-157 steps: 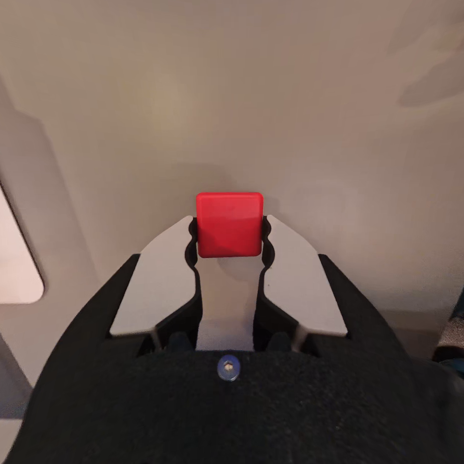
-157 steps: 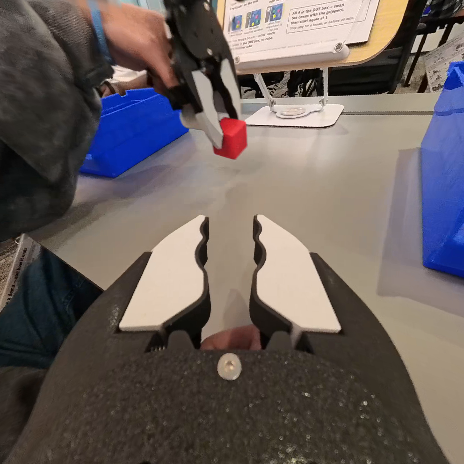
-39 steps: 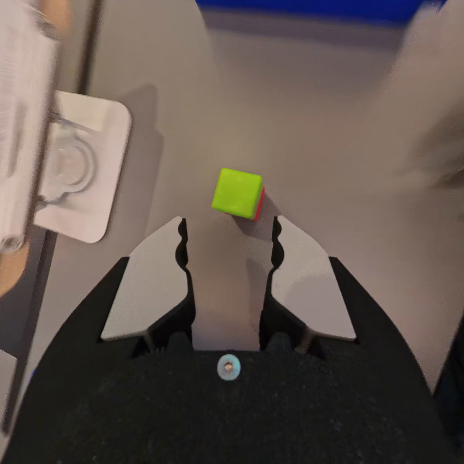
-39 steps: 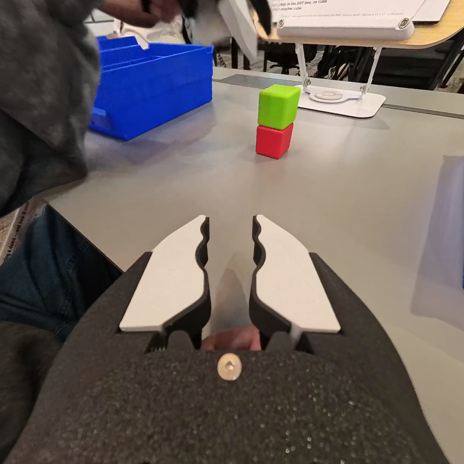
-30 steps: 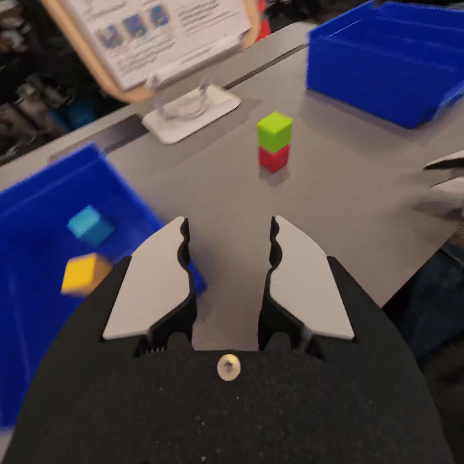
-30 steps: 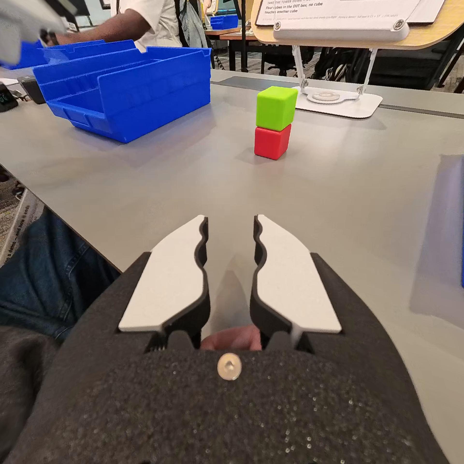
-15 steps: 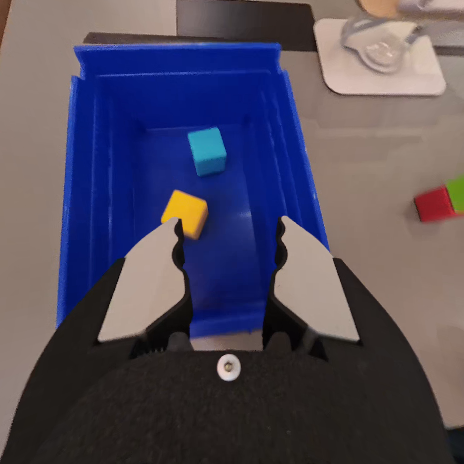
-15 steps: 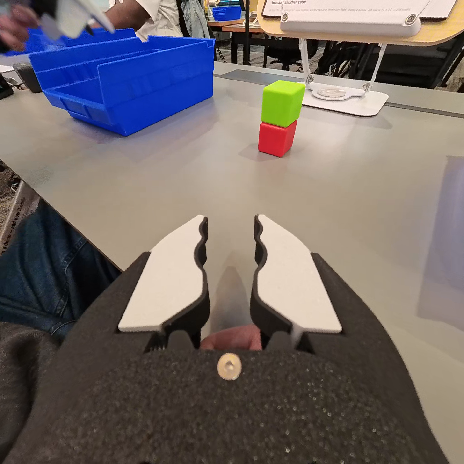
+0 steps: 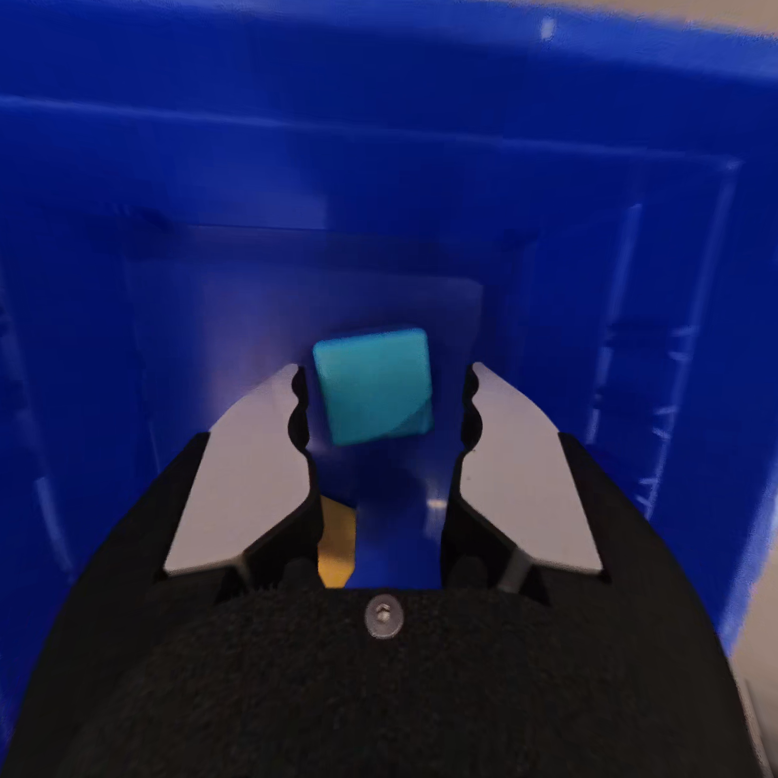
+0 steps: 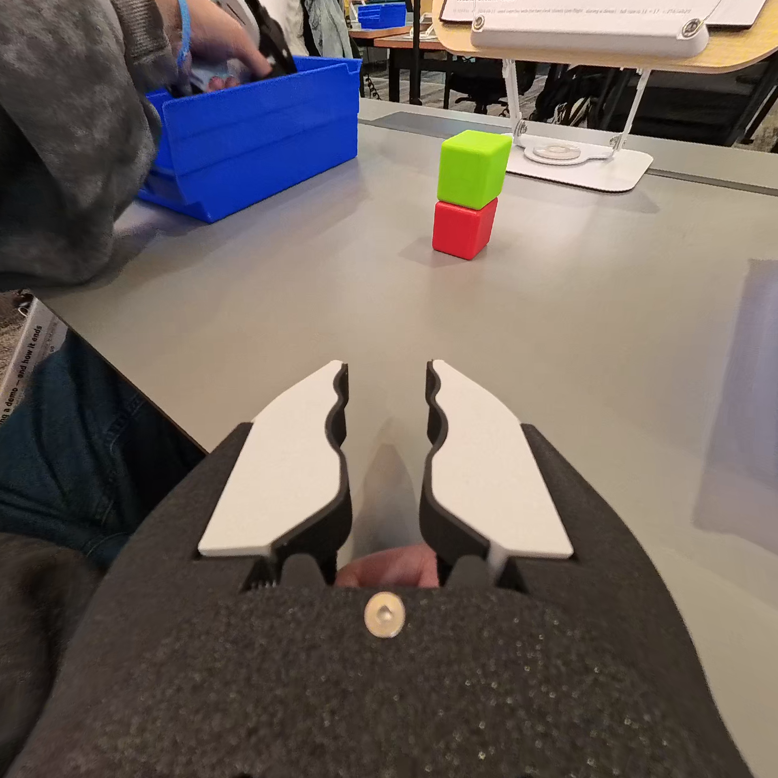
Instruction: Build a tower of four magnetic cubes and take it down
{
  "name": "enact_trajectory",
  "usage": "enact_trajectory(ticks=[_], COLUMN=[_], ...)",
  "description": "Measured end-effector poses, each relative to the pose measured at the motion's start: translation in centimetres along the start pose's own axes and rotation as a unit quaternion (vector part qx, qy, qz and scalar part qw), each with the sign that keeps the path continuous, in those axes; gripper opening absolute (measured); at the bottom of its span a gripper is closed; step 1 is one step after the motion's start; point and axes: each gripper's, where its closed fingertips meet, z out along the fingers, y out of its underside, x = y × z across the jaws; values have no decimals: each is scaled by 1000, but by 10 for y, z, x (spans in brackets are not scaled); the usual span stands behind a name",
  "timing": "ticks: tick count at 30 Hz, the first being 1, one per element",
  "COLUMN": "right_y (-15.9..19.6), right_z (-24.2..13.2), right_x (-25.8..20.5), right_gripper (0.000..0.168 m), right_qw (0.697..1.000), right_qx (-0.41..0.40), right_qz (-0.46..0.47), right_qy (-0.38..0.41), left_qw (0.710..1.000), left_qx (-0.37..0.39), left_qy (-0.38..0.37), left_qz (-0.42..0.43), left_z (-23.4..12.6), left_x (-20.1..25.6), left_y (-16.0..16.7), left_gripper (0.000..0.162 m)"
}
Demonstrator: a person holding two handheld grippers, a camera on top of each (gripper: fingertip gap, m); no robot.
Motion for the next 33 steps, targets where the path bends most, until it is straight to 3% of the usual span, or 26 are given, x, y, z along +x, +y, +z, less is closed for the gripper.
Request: enact_trajectory(ticks=[2, 5, 11, 14, 17, 20, 25, 27, 33], right_y=[0, 1, 2, 2, 0, -1, -3, -3, -3], right_z=[0, 0, 1, 2, 2, 1, -1, -2, -2], right_x=[0, -1, -2, -2, -2, -1, 3, 4, 3], right_gripper=[35, 35, 35, 35, 34, 34, 34, 35, 35], right_qw=[1000, 1000, 1000, 1000, 1000, 1000, 1000, 1000, 1000], right_qx=[-1, -2, -4, -5, -1, 3, 8, 9, 10], right_qz=[1, 1, -4, -5, -6, -5, 0, 1, 3], right_qy=[-1, -2, 0, -1, 0, 3, 10, 10, 6], left_qw=[1000, 999, 979, 935, 849, 769, 675, 663, 665], left_qx=[-17, -8, 114, 162, 159, 114, 50, 24, -40], left_qy=[12, 14, 67, 126, 187, 204, 188, 179, 172], left_qz=[9, 32, 153, 290, 469, 596, 712, 727, 726], left_z=[10, 3, -90, -145, -172, -170, -138, -120, -83], left_x=[1, -1, 34, 94, 172, 233, 302, 315, 323], left_y=[9, 12, -12, -11, 19, 56, 92, 94, 94], left_gripper=[52, 51, 51, 51, 51, 51, 51, 51, 51])
